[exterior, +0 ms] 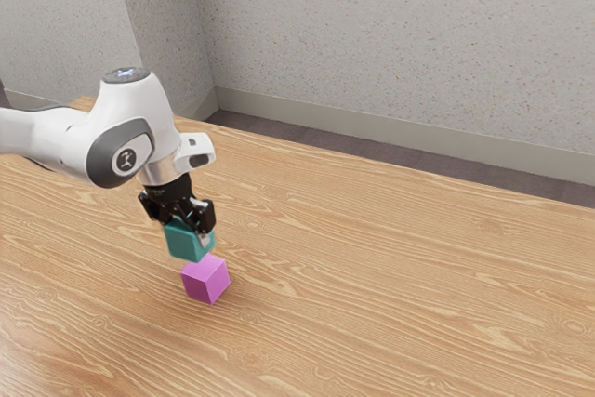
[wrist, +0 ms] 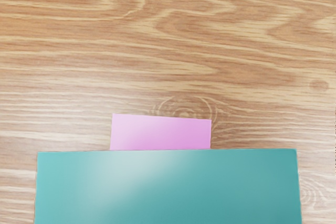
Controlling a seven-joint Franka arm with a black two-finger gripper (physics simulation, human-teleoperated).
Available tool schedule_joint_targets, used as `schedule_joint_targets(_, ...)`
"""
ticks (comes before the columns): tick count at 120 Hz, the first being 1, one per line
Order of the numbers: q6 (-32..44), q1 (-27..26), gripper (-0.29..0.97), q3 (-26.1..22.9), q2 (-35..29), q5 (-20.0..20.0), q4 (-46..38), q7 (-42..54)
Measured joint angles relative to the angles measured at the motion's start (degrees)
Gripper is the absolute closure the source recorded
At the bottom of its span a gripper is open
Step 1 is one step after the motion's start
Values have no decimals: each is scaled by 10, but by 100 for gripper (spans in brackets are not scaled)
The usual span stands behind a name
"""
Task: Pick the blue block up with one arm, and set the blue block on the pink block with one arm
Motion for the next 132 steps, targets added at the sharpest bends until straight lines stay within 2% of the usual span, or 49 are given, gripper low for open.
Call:
schedule_joint_targets(43,36,0,29,1,2,1,-1,22)
schedule_joint_targets(66,40,2,29,21,2,1,-2,36)
schedule_joint_targets(132,38,0,29,22,-9,1,-12,61)
